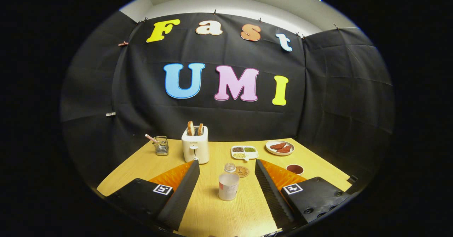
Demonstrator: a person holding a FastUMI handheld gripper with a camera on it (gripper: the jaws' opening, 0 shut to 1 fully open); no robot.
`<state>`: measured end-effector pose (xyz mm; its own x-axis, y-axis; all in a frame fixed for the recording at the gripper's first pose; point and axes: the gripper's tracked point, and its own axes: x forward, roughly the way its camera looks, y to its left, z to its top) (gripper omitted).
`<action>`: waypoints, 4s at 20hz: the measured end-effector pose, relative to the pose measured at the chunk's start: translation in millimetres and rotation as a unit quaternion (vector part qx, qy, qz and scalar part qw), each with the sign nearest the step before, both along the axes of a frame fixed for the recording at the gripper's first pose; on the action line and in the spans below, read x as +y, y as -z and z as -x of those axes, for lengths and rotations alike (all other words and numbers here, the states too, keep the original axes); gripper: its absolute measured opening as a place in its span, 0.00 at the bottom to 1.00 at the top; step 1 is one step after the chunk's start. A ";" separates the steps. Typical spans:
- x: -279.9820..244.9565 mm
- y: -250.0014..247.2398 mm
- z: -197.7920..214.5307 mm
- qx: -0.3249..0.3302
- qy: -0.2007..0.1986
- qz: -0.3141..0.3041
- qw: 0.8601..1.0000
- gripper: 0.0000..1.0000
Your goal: Take the bottle from table, then pour the juice into the cup, finally place the bottle on the coaster
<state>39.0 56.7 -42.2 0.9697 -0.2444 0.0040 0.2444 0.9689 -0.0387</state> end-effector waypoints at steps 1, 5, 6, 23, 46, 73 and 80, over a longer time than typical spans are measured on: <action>0.1 1.9 -1.5 0.000 0.003 -0.003 1.000 0.97; -1.5 15.2 -11.5 0.007 0.014 -0.008 1.000 0.97; -1.5 18.3 -14.1 0.010 0.016 -0.008 1.000 0.97; -19.1 102.0 -85.4 0.042 0.055 -0.030 0.997 0.97; -56.3 176.8 -153.3 0.087 0.098 -0.020 0.991 0.97; -31.9 103.5 -130.7 0.064 -0.026 -0.170 0.983 0.71; -60.0 69.3 -120.6 0.032 -0.077 -0.308 0.948 0.71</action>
